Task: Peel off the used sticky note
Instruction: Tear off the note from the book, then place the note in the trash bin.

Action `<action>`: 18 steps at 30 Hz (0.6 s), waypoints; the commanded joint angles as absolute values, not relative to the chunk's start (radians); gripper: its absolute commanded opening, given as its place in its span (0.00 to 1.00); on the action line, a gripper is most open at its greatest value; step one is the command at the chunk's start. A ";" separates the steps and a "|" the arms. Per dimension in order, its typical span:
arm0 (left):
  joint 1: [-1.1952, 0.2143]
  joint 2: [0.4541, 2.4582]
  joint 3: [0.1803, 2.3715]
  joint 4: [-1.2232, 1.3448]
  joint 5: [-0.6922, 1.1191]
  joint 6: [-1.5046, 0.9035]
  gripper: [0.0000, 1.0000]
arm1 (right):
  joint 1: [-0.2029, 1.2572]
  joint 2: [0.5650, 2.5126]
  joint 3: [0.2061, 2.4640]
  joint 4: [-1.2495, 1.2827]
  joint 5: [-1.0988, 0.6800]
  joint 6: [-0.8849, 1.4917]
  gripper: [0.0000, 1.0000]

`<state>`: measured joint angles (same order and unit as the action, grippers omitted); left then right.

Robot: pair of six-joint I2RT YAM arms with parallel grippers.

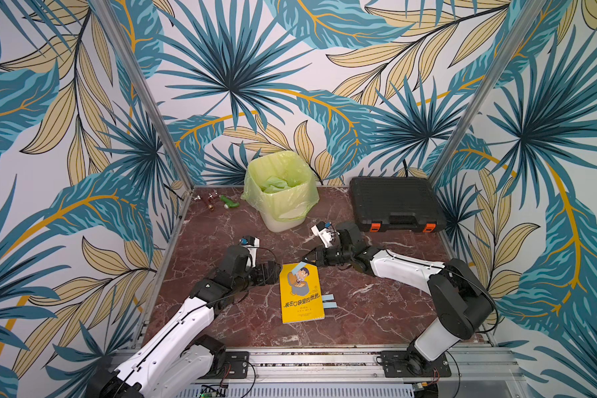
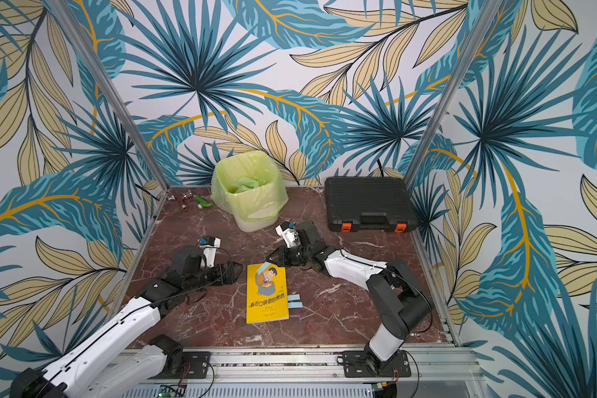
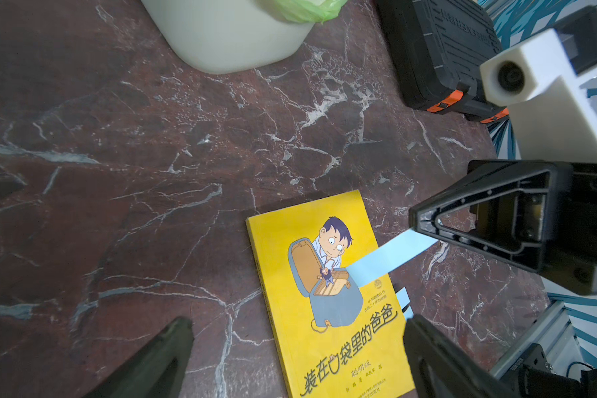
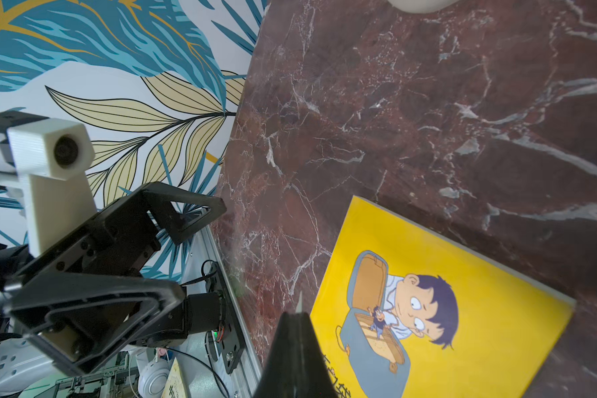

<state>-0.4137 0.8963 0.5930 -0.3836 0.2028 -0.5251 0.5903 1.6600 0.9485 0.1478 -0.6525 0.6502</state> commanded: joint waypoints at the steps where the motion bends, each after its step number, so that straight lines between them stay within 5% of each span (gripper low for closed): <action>1: -0.418 0.880 0.579 -0.396 0.190 -0.536 1.00 | 0.591 1.666 0.981 0.086 -0.636 0.601 0.00; 12: -0.420 0.882 0.569 -0.381 0.164 -0.544 1.00 | 0.505 1.510 1.256 -0.045 -0.481 0.484 0.00; 18: -0.421 0.885 0.571 -0.408 0.140 -0.537 1.00 | 0.481 1.615 1.543 -0.011 -0.437 0.469 0.00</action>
<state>-0.4179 0.8902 0.5785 -0.3904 0.1642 -0.5434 0.4816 1.5635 1.4746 -0.0216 -0.4816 0.4995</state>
